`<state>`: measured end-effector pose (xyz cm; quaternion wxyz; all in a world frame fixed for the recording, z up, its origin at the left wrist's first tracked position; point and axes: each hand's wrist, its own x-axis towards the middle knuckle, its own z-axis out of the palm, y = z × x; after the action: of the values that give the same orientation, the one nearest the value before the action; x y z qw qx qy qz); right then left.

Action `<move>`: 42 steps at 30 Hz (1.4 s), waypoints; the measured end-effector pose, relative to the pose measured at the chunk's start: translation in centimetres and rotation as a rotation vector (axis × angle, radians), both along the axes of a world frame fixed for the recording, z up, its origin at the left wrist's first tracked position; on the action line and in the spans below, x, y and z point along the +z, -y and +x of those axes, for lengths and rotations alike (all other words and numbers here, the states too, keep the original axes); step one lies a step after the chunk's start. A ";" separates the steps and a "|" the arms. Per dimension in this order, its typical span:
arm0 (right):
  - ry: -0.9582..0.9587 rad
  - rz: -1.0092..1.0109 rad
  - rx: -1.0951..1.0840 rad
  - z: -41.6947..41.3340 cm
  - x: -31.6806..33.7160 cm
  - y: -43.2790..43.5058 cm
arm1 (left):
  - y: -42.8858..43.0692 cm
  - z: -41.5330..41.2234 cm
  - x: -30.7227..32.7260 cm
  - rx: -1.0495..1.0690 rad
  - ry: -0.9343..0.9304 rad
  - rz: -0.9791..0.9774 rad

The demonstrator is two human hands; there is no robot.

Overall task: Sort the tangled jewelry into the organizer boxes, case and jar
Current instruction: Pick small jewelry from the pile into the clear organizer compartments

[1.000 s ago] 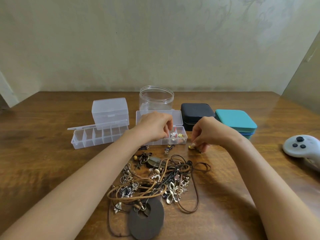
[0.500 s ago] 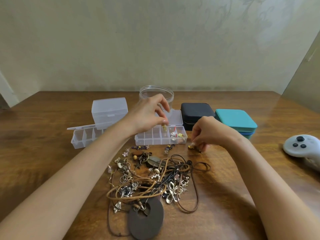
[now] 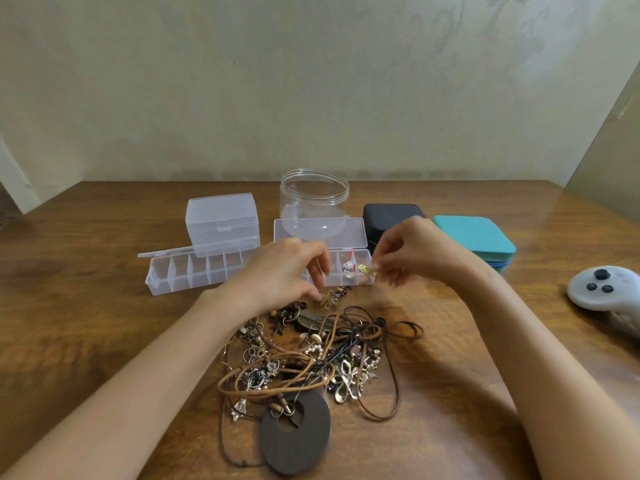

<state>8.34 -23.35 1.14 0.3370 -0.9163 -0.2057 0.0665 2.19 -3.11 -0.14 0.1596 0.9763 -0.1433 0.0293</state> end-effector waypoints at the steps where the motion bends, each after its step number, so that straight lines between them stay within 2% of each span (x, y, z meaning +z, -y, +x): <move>1: 0.070 0.083 -0.015 -0.2 0.0 -0.5 | 0.1 -0.1 -0.2 0.004 0.002 0.055; 3: 0.252 0.143 -0.024 -0.5 -0.4 -1.8 | 0.4 -0.1 -0.4 0.024 0.031 0.114; 6: 0.466 0.042 -0.032 -0.4 -1.9 -3.7 | 0.5 -0.1 -0.5 0.044 0.075 0.130; 9: 0.515 -0.078 -0.013 -0.3 -2.7 -4.3 | 0.2 0.0 -0.5 0.035 0.105 0.087; 12: 0.540 -0.176 -0.004 -0.3 -2.8 -4.4 | -0.3 0.2 -0.4 0.038 0.089 -0.036; 14: 0.496 -0.118 0.007 -0.4 -2.1 -4.1 | -0.8 0.3 -0.2 0.056 0.084 -0.163; 17: 0.206 0.036 0.198 -1.3 -0.6 -3.4 | -1.3 0.2 0.4 0.058 0.091 -0.337; 19: 0.095 0.048 0.264 -1.9 -0.7 -3.7 | -1.5 0.0 0.8 0.051 0.105 -0.415; 21: 0.079 0.113 0.228 -2.0 -1.3 -4.1 | -1.8 -0.1 1.0 0.054 0.111 -0.455; 25: 0.001 0.367 0.154 -1.6 -1.4 -3.8 | -2.1 -0.3 1.2 0.066 0.117 -0.461; 30: -0.043 0.369 0.275 -1.6 -1.0 -3.5 | -2.0 -0.2 0.9 0.079 0.124 -0.467; 42: 0.006 0.529 0.217 -1.6 -0.2 -2.8 | -1.5 -0.2 1.1 0.021 0.110 -0.544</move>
<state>6.73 -20.53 0.97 0.5546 -0.7696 -0.3136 0.0435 2.01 -1.58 1.01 0.4077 0.8959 -0.1282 0.1212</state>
